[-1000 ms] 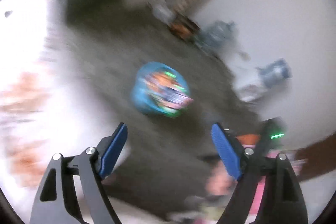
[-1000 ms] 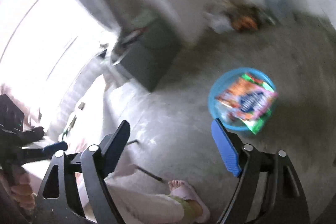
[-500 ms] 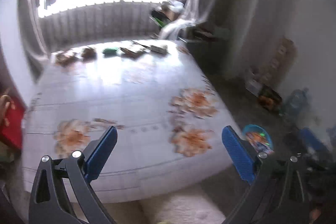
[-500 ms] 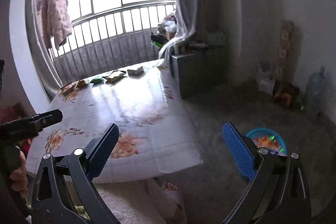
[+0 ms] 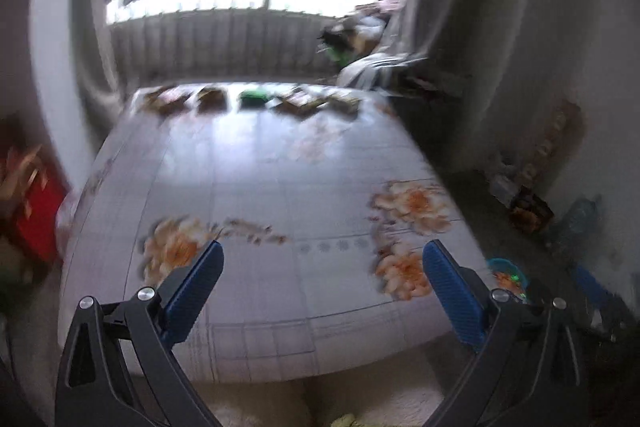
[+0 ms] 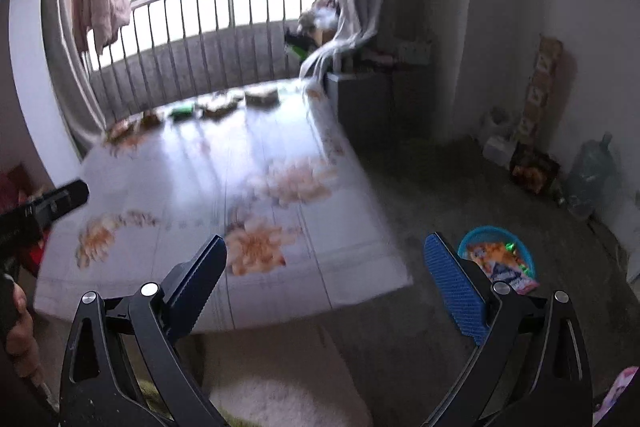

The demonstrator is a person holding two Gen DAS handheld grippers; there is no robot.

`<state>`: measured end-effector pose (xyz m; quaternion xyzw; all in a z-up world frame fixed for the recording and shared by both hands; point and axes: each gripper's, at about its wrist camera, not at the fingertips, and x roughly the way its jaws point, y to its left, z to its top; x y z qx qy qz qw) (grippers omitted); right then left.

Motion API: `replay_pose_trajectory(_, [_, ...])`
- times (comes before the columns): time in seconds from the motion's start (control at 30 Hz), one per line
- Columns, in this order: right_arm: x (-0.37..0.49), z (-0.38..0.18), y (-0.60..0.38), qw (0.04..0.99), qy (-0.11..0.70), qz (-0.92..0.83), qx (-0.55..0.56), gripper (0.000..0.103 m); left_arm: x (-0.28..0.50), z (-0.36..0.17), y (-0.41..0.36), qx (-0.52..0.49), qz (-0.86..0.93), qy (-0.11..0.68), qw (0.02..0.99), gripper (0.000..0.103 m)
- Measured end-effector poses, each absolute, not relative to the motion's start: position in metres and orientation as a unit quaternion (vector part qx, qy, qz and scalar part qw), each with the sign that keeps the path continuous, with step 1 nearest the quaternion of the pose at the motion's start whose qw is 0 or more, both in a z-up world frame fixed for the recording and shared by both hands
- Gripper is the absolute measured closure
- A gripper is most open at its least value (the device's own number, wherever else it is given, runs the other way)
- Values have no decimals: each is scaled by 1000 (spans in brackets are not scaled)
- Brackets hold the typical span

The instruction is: Collect trash

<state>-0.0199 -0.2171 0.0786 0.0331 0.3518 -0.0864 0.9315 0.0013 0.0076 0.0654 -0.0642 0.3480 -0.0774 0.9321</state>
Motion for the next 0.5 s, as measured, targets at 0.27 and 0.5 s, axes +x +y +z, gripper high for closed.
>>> replay_pose_trajectory(0.27, [-14,37,-202,908,412,-76,-7,8,4,29,-4,-31,-22,402,915,5])
replay_pose_trajectory(0.5, [-21,16,-211,888,453,-82,-8,8,3,3,-21,-25,-35,452,891,5])
